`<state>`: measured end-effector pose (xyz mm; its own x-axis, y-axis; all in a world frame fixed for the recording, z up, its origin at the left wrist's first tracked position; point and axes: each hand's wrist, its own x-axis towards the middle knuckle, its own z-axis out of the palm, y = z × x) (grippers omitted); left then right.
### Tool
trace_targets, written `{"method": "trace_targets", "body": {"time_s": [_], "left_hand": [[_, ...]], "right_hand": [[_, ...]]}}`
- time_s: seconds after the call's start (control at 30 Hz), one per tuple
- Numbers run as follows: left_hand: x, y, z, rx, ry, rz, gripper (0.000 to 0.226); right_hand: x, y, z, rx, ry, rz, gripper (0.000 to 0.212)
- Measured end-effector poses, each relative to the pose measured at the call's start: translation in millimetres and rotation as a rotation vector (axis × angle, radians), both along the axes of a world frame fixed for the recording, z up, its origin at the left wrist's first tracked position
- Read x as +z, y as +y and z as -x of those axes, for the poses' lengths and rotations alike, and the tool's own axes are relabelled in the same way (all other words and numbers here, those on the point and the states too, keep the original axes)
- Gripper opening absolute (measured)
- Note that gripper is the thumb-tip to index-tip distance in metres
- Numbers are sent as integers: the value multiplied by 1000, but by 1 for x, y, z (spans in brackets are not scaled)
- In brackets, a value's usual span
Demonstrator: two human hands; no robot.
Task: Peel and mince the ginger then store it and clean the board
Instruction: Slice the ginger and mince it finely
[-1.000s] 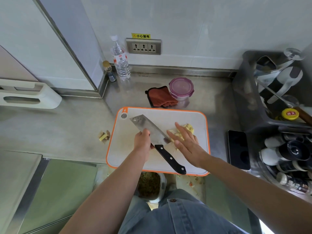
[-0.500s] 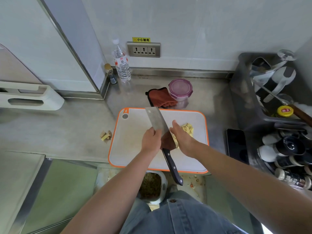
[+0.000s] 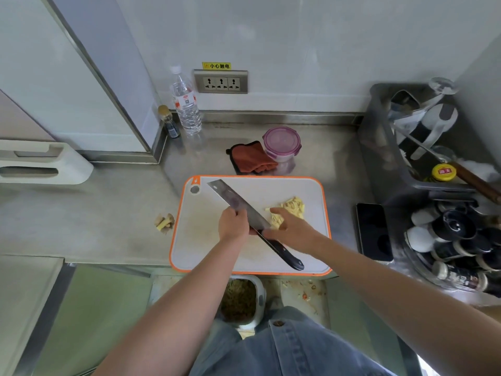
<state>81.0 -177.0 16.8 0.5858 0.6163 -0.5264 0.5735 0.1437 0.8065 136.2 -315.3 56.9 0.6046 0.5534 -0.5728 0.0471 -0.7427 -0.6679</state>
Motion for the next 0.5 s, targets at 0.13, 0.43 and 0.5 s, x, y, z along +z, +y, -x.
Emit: {"method": "trace_targets", "body": {"time_s": [0.13,0.43,0.5], "left_hand": [[8,-8,-7,-11,-50,88,30],[-5,-28,2,-671,-77,-606,43],[-2,-37,7,-875,-144,-729,48]], "right_hand": [[-14,-2,10,-14,46,-52,35],[-16,-22,-15,-986,806,-531,27],[-17,-29,-18,-1008,882,-565,28]]}}
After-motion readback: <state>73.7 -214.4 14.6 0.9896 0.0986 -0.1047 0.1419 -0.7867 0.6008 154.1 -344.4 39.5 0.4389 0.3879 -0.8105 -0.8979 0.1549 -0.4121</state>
